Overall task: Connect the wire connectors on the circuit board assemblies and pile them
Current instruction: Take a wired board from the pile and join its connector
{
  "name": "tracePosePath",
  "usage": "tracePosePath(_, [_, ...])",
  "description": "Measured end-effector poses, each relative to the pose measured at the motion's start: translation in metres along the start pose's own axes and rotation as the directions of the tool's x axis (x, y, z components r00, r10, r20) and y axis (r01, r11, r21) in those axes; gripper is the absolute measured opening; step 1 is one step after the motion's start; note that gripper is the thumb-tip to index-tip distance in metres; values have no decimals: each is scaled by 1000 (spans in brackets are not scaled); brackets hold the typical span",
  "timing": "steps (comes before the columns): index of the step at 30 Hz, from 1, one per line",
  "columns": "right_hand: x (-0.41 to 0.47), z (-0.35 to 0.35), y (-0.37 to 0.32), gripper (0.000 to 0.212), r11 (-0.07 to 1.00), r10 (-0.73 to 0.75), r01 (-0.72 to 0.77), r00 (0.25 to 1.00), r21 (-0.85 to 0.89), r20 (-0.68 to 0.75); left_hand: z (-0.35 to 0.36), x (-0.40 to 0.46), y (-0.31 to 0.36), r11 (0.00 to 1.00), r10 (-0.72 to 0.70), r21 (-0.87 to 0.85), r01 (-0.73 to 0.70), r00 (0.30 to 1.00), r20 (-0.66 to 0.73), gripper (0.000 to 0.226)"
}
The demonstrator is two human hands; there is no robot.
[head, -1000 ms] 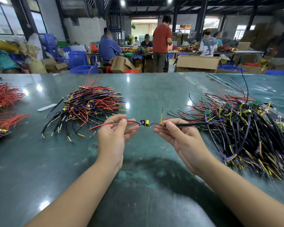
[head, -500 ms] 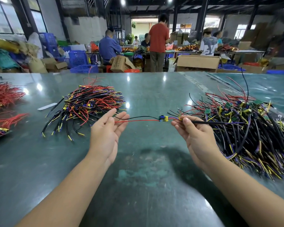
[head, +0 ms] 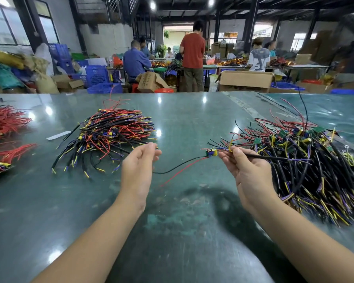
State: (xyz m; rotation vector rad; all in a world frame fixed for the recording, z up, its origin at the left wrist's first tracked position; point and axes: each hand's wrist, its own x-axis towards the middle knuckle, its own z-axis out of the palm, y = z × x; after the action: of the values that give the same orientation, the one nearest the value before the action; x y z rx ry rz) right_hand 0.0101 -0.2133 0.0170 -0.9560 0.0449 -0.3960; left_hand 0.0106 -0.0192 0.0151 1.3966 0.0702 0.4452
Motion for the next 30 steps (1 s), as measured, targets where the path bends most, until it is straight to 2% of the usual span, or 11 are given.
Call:
tracePosePath(1, [-1,1,1,13,999,-11,11,1000,-39,6,-1,0,-1,972,177,161,-172,984,-16,15])
tracePosePath(3, [-3,3,2,14,992,-30,34,999,-118,36,-5,-2,-2,812,442,405,-421,896,46,16])
tracePosePath(5, [-7,6,4,16,983,-41,56,995,-176,89,-6,-5,-2,660,551,510,-552,817,170,17])
tracePosePath(6, [-10,8,5,16,978,-47,70,992,-197,121,-5,-6,-2,631,528,529,-567,814,243,18])
tracePosePath(9, [-17,12,9,15,957,-55,112,976,-266,213,0,-12,-10,616,287,603,-507,857,428,16])
tracePosePath(12, [-20,13,9,13,944,-43,125,965,-307,259,-2,-11,-14,635,133,626,-453,862,488,24])
tracePosePath(15, [-20,12,9,12,940,-29,118,963,-321,268,-3,-11,-12,698,83,573,-428,844,529,23])
tracePosePath(18, [-20,11,9,14,931,-27,126,959,-342,281,-3,-12,-12,703,39,570,-424,824,565,17])
tracePosePath(23, [-16,11,10,16,933,-48,128,971,-338,236,-7,-9,-8,782,-26,508,-362,795,606,18])
tracePosePath(27, [-12,7,7,20,942,-73,125,982,-311,173,-9,-7,-8,699,-17,564,-440,778,628,22])
tracePosePath(30, [-9,3,4,20,945,-72,115,986,-305,149,-10,-6,-8,705,29,558,-438,804,594,20])
